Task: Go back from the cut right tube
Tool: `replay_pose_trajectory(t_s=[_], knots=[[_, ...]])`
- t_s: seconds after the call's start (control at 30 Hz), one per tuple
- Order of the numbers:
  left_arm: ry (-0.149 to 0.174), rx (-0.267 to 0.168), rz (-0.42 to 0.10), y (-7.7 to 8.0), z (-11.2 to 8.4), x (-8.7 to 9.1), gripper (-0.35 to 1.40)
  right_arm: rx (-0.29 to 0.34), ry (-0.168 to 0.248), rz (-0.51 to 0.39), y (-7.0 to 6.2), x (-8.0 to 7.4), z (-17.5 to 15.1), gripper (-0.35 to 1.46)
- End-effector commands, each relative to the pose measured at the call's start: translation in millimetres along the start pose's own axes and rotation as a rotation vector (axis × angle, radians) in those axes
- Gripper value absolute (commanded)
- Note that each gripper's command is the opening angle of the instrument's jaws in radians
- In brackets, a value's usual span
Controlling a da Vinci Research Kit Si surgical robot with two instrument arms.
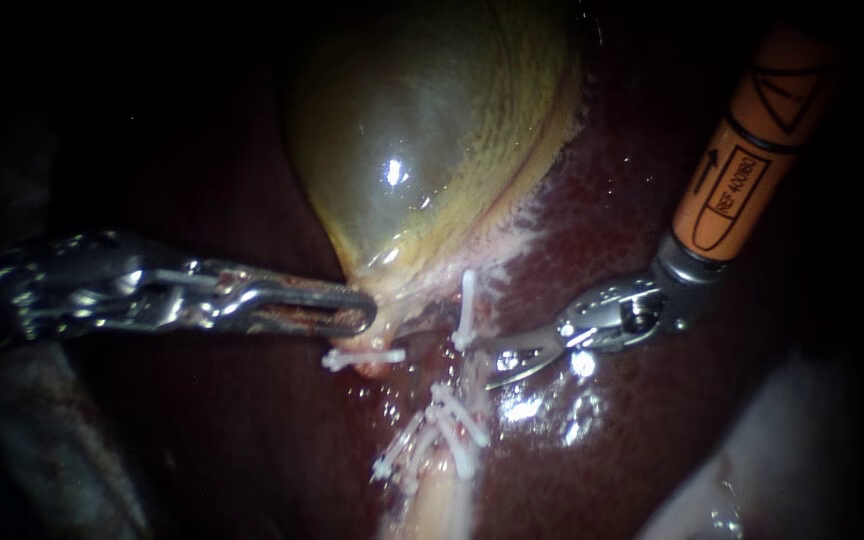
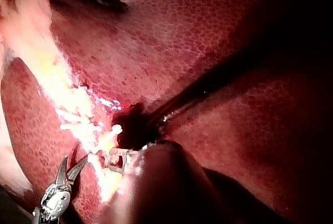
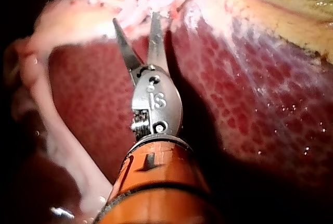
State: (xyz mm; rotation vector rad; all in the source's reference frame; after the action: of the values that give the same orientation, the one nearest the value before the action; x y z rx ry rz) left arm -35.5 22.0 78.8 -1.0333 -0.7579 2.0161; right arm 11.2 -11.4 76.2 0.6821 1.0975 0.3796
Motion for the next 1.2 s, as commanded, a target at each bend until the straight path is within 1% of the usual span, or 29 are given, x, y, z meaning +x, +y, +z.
replay_pose_trajectory(t_s=[0.03, 0.13, 0.3, 0.57, 0.67, 0.77, 0.83, 0.97, 1.03, 1.13, 1.2], knots=[[0.000, 0.000, 0.000, -0.1, 0.1, 0.0, -0.35, 0.000, 0.004, -0.005, -0.1, 0.0, -0.5, 0.42], [-0.001, 0.000, 0.000, -0.2, 0.2, 0.0, -0.35, 0.001, 0.017, -0.025, -0.3, 0.1, -2.2, 0.31], [-0.001, 0.000, 0.000, -0.3, 0.2, -0.1, -0.35, 0.001, 0.036, -0.051, -0.5, 0.5, -4.4, 0.27], [0.000, 0.000, 0.000, -0.3, 0.2, -0.1, -0.35, -0.002, 0.041, -0.057, -0.6, 0.7, -4.4, 0.29], [0.000, 0.000, 0.000, -0.3, 0.2, -0.1, -0.35, -0.001, 0.041, -0.057, -0.6, 0.7, -4.7, 0.25], [0.000, 0.001, 0.000, -0.3, 0.3, 0.0, -0.35, -0.001, 0.042, -0.081, -0.5, 0.9, -5.2, 0.24], [0.000, 0.001, 0.000, -0.4, 0.4, 0.0, -0.35, -0.002, 0.042, -0.100, -0.4, 1.0, -5.6, 0.27], [0.000, 0.003, 0.001, -0.6, 0.7, -0.2, -0.35, -0.006, 0.050, -0.168, -0.2, 1.5, -6.5, 0.36], [0.001, 0.004, 0.002, -0.8, 1.0, -0.4, -0.35, -0.009, 0.055, -0.215, -0.1, 2.0, -7.3, 0.46], [0.001, 0.007, 0.003, -1.0, 1.5, -0.5, -0.35, -0.014, 0.065, -0.258, 0.0, 2.3, -8.1, 0.56], [0.002, 0.008, 0.004, -1.1, 1.8, -0.6, -0.35, -0.018, 0.074, -0.281, 0.0, 2.5, -8.7, 0.67]])
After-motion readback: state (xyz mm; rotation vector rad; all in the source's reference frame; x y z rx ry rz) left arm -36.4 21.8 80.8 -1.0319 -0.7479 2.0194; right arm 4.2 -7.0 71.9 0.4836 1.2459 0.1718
